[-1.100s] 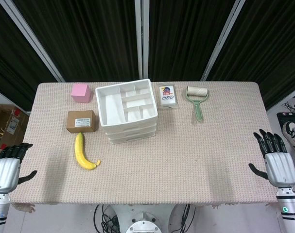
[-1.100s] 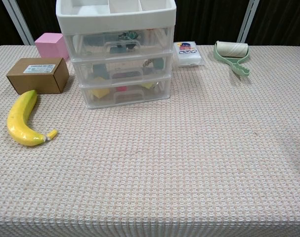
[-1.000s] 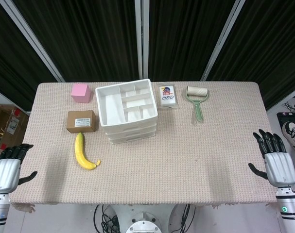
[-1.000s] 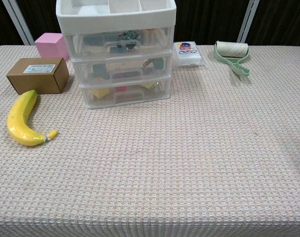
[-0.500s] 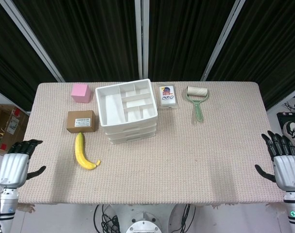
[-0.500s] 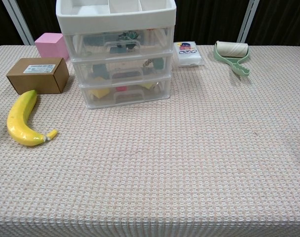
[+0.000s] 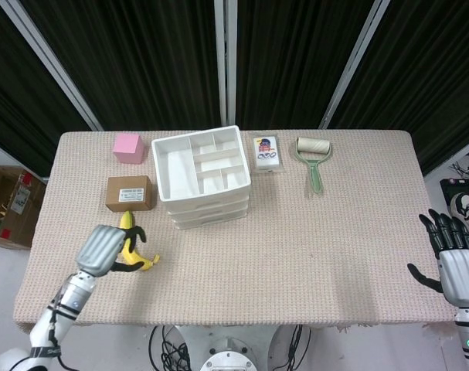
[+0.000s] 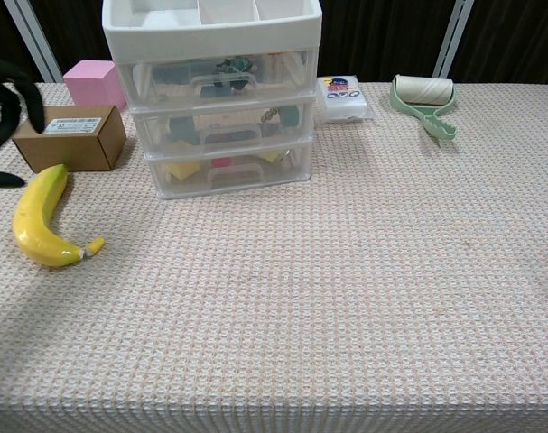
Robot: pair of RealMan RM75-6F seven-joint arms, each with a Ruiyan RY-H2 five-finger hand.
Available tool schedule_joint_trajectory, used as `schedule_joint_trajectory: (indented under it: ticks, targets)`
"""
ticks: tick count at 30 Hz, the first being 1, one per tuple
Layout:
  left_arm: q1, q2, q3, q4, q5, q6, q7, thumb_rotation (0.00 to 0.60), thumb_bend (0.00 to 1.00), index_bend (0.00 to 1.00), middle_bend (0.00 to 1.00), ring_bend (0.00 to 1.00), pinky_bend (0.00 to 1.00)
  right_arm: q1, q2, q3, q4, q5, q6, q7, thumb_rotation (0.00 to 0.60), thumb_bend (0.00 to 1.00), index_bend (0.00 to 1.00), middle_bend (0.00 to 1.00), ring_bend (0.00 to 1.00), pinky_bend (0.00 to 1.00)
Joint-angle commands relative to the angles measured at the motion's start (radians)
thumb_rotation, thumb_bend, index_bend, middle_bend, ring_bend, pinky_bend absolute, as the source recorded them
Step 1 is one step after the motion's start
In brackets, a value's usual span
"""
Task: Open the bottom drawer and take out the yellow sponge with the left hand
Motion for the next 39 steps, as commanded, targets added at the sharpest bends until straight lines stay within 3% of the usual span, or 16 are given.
schedule_joint_trajectory:
  ticks: [1, 5, 14, 22, 32, 39]
  targets:
    - [-0.093, -0.091, -0.032, -0.006, -0.063, -0.086, -0.055, 0.6, 0.15, 0.47, 0.67, 0.74, 0.97, 0.0, -0.001, -0.001, -0.001, 0.0, -0.002, -0.002, 0.6, 0.12, 0.0, 0.0, 0.0, 0.0]
    - [-0.147, -0.192, -0.065, 0.026, -0.142, -0.116, -0.041, 0.6, 0.16, 0.39, 0.68, 0.78, 1.0, 0.002, -0.003, -0.001, -0.005, 0.0, -0.007, -0.01, 0.6, 0.12, 0.0, 0.0, 0.0, 0.0]
    - [-0.274, -0.353, -0.107, 0.12, -0.327, -0.192, 0.043, 0.6, 0.19, 0.32, 0.74, 0.87, 1.0, -0.001, -0.003, -0.001, -0.013, 0.005, -0.006, -0.016, 0.6, 0.12, 0.0, 0.0, 0.0, 0.0]
    - [-0.333, -0.4, -0.068, 0.17, -0.457, -0.199, 0.18, 0.6, 0.22, 0.27, 0.85, 0.94, 1.0, -0.009, -0.005, -0.004, -0.006, 0.012, -0.004, -0.007, 0.6, 0.12, 0.0, 0.0, 0.0, 0.0]
    - [-0.399, -0.46, -0.044, 0.237, -0.653, -0.183, 0.327, 0.6, 0.26, 0.19, 0.87, 0.97, 1.0, -0.016, -0.011, -0.007, 0.0, 0.013, 0.001, -0.002, 0.6, 0.12, 0.0, 0.0, 0.0, 0.0]
    - [-0.43, -0.483, -0.024, 0.284, -0.699, -0.146, 0.404, 0.6, 0.3, 0.16, 0.88, 0.97, 1.0, -0.019, -0.015, -0.01, 0.001, 0.013, -0.001, 0.001, 0.6, 0.12, 0.0, 0.0, 0.0, 0.0]
